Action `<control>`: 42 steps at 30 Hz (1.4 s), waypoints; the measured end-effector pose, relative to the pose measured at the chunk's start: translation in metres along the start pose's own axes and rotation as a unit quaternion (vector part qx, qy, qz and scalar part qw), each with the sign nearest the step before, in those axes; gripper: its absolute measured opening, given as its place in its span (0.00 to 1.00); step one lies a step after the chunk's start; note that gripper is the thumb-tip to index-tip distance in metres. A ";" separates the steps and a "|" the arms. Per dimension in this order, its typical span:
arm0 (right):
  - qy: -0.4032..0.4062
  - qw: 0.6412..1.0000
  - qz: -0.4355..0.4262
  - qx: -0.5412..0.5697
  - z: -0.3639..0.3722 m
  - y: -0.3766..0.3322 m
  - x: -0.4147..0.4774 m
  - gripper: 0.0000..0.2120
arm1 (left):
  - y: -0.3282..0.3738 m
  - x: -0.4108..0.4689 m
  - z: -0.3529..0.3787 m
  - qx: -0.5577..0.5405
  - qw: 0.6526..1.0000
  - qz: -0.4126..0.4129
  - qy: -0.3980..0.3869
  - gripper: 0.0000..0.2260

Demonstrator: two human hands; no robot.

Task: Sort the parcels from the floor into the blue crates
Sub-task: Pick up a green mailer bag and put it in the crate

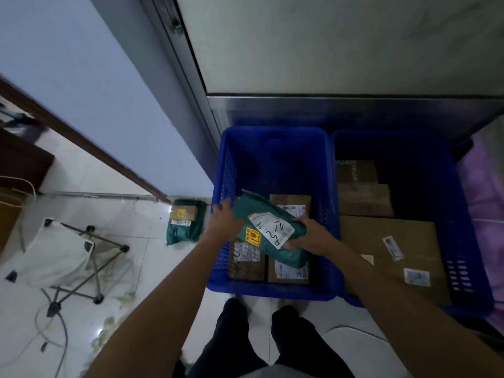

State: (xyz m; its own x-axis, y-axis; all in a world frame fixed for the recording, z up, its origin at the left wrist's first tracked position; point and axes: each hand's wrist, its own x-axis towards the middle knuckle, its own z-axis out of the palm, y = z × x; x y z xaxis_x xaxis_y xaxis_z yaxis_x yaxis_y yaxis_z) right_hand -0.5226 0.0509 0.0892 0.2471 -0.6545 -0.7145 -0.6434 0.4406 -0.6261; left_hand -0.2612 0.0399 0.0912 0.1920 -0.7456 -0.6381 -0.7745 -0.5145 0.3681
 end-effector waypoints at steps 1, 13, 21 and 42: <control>-0.006 1.000 -0.002 -0.007 0.004 0.004 0.001 0.38 | -0.004 -0.003 0.001 0.070 0.997 0.036 0.007 0.39; -0.139 0.987 0.069 -0.036 0.031 0.044 0.072 0.35 | -0.071 0.052 0.076 0.261 0.946 0.095 -0.169 0.38; -0.199 0.964 0.172 0.040 0.082 0.099 0.149 0.25 | -0.103 0.106 0.138 0.332 0.910 0.054 -0.244 0.24; -0.074 0.943 0.060 -0.319 0.141 0.140 0.163 0.37 | -0.124 0.123 0.171 0.409 0.879 0.113 -0.216 0.25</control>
State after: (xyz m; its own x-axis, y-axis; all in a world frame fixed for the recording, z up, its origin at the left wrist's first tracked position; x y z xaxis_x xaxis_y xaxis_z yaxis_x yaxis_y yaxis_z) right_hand -0.4703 0.0925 -0.1594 0.2125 -0.5097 -0.8337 -0.9666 0.0156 -0.2560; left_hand -0.2445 0.0844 -0.1489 -0.1332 -0.4682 -0.8735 -0.9717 0.2352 0.0221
